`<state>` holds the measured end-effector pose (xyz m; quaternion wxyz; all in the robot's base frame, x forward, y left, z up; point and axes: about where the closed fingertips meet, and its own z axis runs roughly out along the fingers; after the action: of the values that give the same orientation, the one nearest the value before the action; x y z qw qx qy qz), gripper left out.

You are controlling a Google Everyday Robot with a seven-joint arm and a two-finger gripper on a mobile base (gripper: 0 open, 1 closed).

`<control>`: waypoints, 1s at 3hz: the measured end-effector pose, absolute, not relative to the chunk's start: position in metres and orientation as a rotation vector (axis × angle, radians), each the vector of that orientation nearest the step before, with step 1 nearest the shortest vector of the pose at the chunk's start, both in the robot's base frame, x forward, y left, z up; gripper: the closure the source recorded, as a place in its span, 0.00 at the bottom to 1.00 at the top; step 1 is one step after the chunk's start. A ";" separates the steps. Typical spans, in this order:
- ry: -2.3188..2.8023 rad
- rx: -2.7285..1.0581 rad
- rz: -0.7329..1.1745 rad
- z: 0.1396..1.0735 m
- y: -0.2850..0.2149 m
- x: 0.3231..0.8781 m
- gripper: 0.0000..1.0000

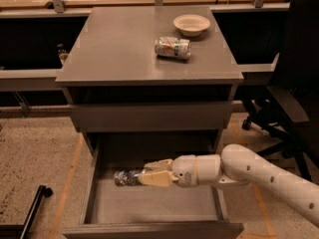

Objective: Place redbull can into middle drawer

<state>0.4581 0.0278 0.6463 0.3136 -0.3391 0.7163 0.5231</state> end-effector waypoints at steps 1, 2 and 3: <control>1.868 -0.846 1.492 0.593 0.040 0.463 1.00; 1.874 -0.768 1.614 0.535 0.046 0.461 1.00; 1.891 -0.671 1.722 0.478 0.049 0.457 1.00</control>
Offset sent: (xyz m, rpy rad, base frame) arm 0.0019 0.0223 -0.1987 0.2313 0.2993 0.0297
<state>0.4565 0.0492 0.4781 0.2463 -0.2458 0.6930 0.6314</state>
